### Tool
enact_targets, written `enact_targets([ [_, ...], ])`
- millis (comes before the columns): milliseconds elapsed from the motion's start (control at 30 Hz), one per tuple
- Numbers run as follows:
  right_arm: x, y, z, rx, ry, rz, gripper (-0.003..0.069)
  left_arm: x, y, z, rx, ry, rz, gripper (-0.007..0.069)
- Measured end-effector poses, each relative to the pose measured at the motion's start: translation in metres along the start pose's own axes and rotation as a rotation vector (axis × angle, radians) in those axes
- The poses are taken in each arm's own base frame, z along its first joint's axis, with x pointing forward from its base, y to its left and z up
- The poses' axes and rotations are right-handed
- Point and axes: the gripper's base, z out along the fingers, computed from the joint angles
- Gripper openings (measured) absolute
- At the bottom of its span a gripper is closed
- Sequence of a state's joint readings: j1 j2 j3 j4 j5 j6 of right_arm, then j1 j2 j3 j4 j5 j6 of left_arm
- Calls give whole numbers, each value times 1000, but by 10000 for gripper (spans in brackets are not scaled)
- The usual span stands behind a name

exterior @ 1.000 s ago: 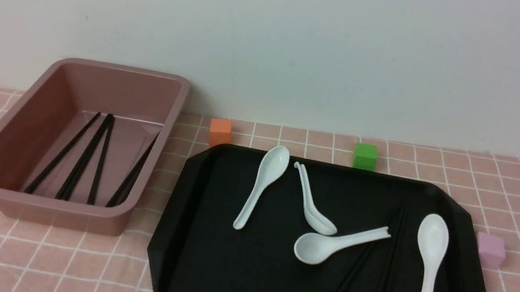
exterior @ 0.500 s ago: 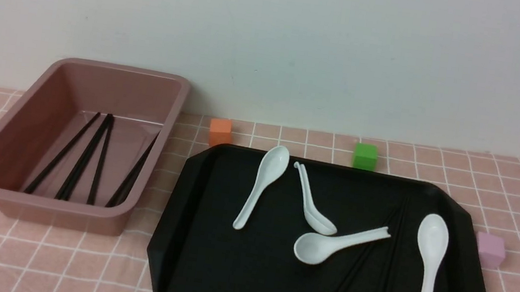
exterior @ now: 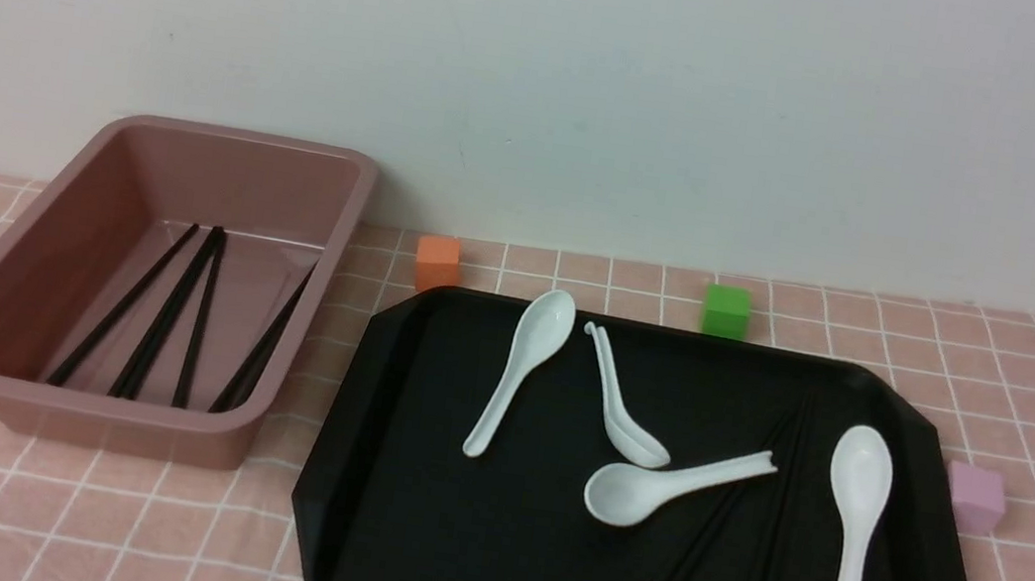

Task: On pink tablecloth take chopsticks from black tray and put them in box.
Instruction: 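Move the gripper over the chopsticks on the black tray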

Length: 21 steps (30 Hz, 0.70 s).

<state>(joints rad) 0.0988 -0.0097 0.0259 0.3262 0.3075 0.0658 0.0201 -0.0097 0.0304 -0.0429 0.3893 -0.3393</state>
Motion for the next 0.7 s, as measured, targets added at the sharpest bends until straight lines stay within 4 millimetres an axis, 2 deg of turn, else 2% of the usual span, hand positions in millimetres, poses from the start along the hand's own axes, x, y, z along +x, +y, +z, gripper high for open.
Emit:
enact_targets([
  [33, -5, 2, 0, -28, -57, 120, 240, 0, 0, 0, 0, 0, 0, 174],
  [167, -17, 4, -2, -74, -183, 321, 240, 0, 0, 0, 0, 0, 0, 175],
  [300, -23, 7, -4, -109, -200, 424, 220, 0, 0, 0, 0, 0, 0, 175],
  [467, -58, 38, -16, -194, -37, 263, 134, 0, 0, 0, 0, -1, 0, 176],
  [500, -78, 52, -18, -203, 51, 154, 89, 0, 0, 0, 0, -1, 0, 176],
  [600, -110, 69, -1, -158, 331, -14, 10, 0, 0, 0, 0, -1, 0, 176],
  [667, -118, 69, 22, -98, 520, -71, -1, 0, 0, 0, 0, -1, 0, 176],
  [700, -118, 68, 24, -87, 550, -84, -1, 0, 0, 0, 0, -1, 0, 176],
])
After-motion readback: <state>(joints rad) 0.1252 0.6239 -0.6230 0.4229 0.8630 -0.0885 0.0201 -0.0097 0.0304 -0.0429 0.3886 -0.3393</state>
